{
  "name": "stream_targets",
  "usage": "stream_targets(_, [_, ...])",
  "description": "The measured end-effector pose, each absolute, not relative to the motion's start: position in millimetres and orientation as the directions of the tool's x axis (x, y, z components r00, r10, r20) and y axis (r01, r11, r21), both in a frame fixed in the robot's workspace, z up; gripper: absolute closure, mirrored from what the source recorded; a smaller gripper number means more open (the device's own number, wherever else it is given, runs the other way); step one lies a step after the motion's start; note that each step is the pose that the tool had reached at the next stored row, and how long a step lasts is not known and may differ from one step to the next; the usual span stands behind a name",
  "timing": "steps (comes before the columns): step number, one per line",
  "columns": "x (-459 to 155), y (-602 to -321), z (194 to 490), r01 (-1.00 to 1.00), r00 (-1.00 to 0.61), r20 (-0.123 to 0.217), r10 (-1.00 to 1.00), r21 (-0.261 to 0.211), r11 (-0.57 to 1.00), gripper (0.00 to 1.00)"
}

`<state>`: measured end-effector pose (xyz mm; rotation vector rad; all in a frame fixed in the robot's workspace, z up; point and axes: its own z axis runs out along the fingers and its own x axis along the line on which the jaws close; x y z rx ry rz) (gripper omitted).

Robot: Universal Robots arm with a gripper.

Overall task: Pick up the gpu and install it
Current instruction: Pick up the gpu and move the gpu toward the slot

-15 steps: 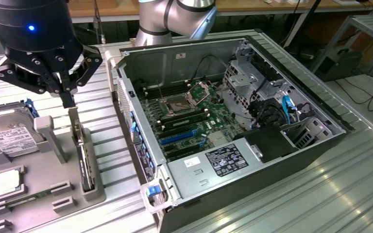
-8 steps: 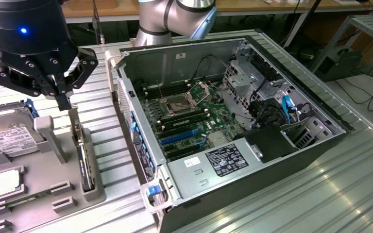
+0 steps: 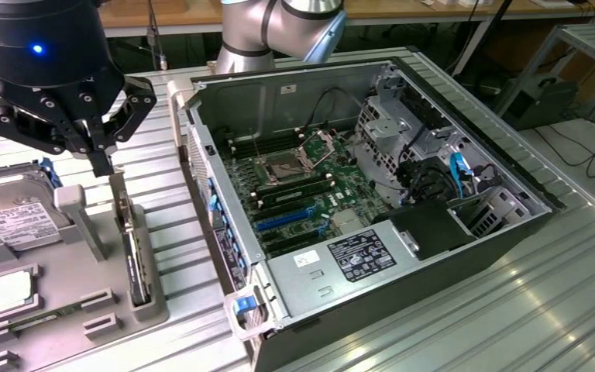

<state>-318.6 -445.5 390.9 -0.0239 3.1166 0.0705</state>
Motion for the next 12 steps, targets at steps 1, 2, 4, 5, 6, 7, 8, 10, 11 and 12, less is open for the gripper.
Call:
stream_targets(1, [-318.6,-445.5,390.9,-0.016,-1.000,-0.024,-0.015,0.045,0.999,0.89])
stream_targets(2, [-318.6,-445.5,390.9,-0.016,-1.000,-0.024,-0.015,0.045,0.999,0.89])
stream_targets(4, [-318.6,-445.6,390.9,-0.016,-1.000,-0.024,-0.015,0.045,0.999,0.89])
stream_targets(5, [-318.6,-445.5,390.9,-0.016,-1.000,-0.024,-0.015,0.045,0.999,0.89])
stream_targets(6, [-318.6,-445.6,390.9,-0.016,-1.000,-0.024,-0.015,0.045,0.999,0.83])
stream_targets(7, [-318.6,-445.5,390.9,-0.016,-1.000,-0.024,-0.015,0.045,0.999,0.76])
stream_targets(8, [-318.6,-445.6,390.9,-0.016,-1.000,-0.024,-0.015,0.045,0.999,0.70])
stream_targets(10, [-318.6,-445.5,390.9,-0.016,-1.000,-0.024,-0.015,0.045,0.999,0.64])
stream_targets(11, [-318.6,-445.5,390.9,-0.016,-1.000,-0.024,-0.015,0.045,0.999,0.64])
stream_targets(12, [-318.6,-445.6,390.9,-0.016,-1.000,-0.024,-0.015,0.045,0.999,0.58])
